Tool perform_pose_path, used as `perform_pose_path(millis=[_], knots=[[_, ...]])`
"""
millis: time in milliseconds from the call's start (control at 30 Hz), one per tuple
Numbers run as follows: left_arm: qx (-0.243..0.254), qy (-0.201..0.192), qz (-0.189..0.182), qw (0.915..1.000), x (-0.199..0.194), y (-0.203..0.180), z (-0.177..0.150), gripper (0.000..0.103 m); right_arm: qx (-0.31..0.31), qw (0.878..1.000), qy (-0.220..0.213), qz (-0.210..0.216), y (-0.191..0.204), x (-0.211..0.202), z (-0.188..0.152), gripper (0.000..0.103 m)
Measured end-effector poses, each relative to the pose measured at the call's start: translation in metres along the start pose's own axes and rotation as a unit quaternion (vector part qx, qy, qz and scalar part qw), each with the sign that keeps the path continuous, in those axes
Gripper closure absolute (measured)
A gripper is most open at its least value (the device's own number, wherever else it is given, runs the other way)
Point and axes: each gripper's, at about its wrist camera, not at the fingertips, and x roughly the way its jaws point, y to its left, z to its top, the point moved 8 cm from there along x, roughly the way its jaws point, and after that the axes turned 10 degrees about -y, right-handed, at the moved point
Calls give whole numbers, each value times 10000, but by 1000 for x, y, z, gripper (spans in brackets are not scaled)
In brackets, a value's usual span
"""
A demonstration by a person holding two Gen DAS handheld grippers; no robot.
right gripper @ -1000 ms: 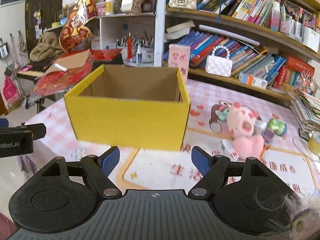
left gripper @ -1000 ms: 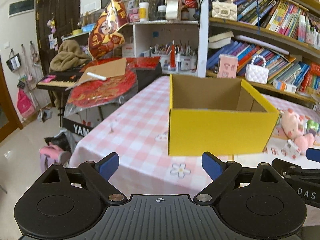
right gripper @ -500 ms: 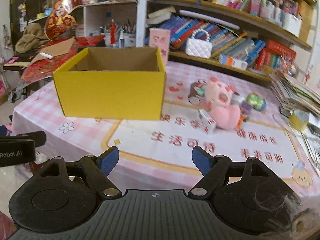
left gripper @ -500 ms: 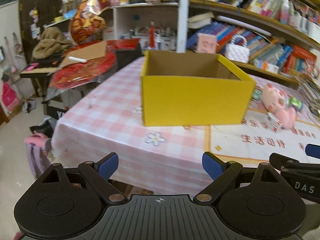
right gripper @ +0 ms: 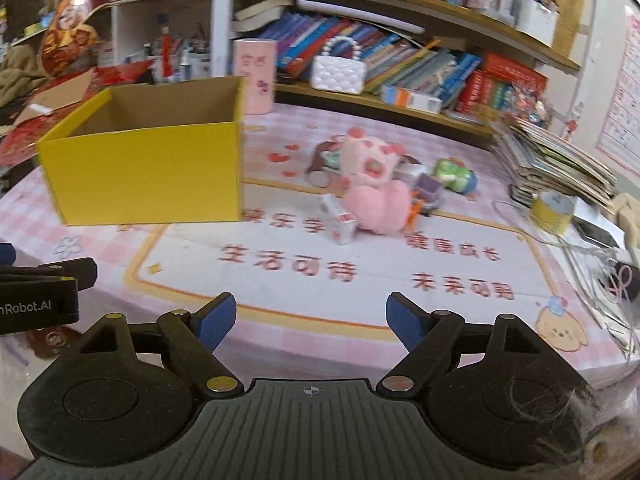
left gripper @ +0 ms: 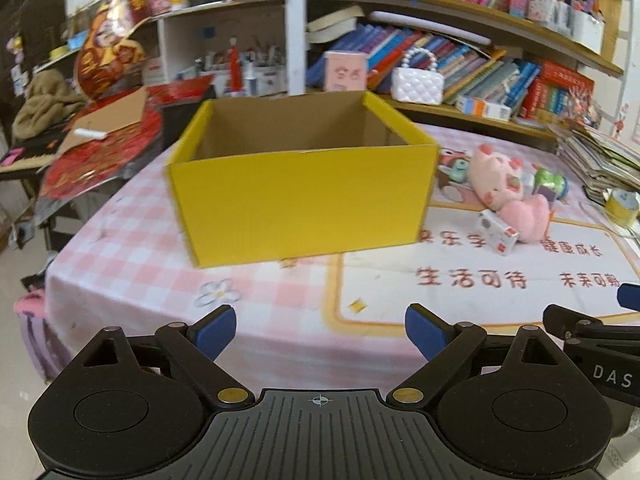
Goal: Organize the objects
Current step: 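Withdraw both tools from the box back toward the remaining toys, then grasp the white medicine box with left tool while right tool grasps pink heart plush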
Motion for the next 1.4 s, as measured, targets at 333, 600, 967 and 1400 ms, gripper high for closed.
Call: perform_pose_path(millis=[333,600,967,1400], knots=[[461,-36,-436,9980,35,-75,25,9,447,9977,182,-486,-76,27,4,22],[567,-31,-644,9963,56,-123,35,9,695,9951,227,-670,-127,46,9,22],[601,134,-497,9969,87,-165,42,9,956,9942,303,-395,-177,89,19,22],[851,579,-287,9943,138,-200,24,47,980,9948,183,225,-185,120,41,22]])
